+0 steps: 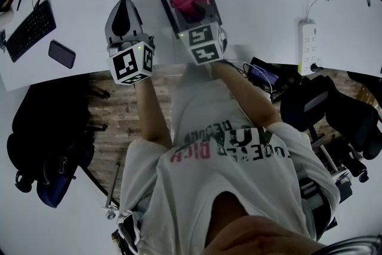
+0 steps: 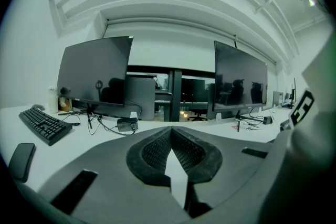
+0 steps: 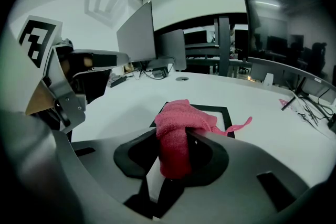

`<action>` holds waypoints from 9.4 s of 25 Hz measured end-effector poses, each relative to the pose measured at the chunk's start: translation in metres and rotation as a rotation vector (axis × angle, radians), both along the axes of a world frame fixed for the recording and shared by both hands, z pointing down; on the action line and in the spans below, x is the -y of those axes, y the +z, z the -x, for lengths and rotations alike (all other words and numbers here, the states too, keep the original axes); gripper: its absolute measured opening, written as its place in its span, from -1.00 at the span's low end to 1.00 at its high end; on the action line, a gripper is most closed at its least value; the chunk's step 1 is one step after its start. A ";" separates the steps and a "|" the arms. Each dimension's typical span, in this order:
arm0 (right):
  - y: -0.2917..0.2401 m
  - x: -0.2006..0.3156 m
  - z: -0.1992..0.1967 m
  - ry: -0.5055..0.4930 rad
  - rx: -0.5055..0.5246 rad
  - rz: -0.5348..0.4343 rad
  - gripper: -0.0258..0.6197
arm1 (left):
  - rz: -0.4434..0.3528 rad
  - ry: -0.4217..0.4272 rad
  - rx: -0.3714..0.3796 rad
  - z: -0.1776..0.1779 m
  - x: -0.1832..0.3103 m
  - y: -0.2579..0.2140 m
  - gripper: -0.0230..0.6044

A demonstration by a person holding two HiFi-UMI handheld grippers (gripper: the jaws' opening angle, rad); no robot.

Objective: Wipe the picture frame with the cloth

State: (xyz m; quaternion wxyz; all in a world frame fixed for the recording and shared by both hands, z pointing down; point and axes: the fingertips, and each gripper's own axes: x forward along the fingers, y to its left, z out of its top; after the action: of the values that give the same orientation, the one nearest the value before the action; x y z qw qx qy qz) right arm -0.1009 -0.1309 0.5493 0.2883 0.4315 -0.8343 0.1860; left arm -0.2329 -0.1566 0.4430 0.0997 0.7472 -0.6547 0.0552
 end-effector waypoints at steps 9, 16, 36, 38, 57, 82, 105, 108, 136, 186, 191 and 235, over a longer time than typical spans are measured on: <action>0.000 -0.010 0.019 -0.039 0.008 0.008 -0.56 | -0.003 -0.011 -0.002 0.010 -0.007 -0.001 -0.94; 0.000 -0.010 0.022 -0.043 0.012 0.005 -0.56 | -0.001 -0.019 -0.007 0.014 -0.010 0.001 -0.94; 0.002 -0.012 0.019 -0.064 0.000 -0.004 -0.56 | -0.028 0.002 -0.024 0.004 -0.014 -0.011 -0.94; -0.003 -0.010 0.017 -0.055 0.007 -0.011 -0.56 | -0.040 0.017 -0.023 0.001 -0.012 -0.016 -0.94; -0.079 -0.005 -0.094 0.118 0.090 -0.156 -0.56 | -0.116 -0.023 0.022 -0.037 -0.036 -0.060 -0.94; -0.014 -0.031 -0.119 0.117 0.035 -0.036 -0.56 | -0.069 -0.016 0.039 -0.074 -0.071 -0.051 -0.94; -0.008 -0.037 -0.093 0.130 -0.075 -0.092 -0.56 | -0.069 -0.004 -0.011 -0.037 -0.066 -0.039 -0.94; -0.004 -0.041 -0.090 0.119 -0.100 -0.096 -0.56 | -0.070 -0.006 -0.009 -0.033 -0.069 -0.039 -0.94; -0.001 -0.057 -0.035 0.062 -0.017 -0.034 -0.56 | -0.076 -0.046 -0.011 -0.004 -0.085 -0.043 -0.94; -0.087 -0.044 -0.053 -0.021 0.141 -0.162 -0.55 | -0.135 -0.043 -0.004 -0.057 -0.078 -0.081 -0.94; -0.124 -0.037 -0.078 0.005 0.183 -0.226 -0.56 | -0.154 -0.047 -0.041 -0.075 -0.079 -0.098 -0.94; -0.253 -0.108 -0.268 0.278 0.301 -0.497 -0.55 | -0.179 0.378 -0.102 -0.277 -0.112 -0.161 -0.94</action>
State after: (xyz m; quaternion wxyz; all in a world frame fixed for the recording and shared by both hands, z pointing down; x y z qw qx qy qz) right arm 0.1673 -0.0226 0.2964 0.0192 0.5660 -0.8206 0.0760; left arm 0.0445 -0.0444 0.2820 0.0538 0.8645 -0.4992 -0.0235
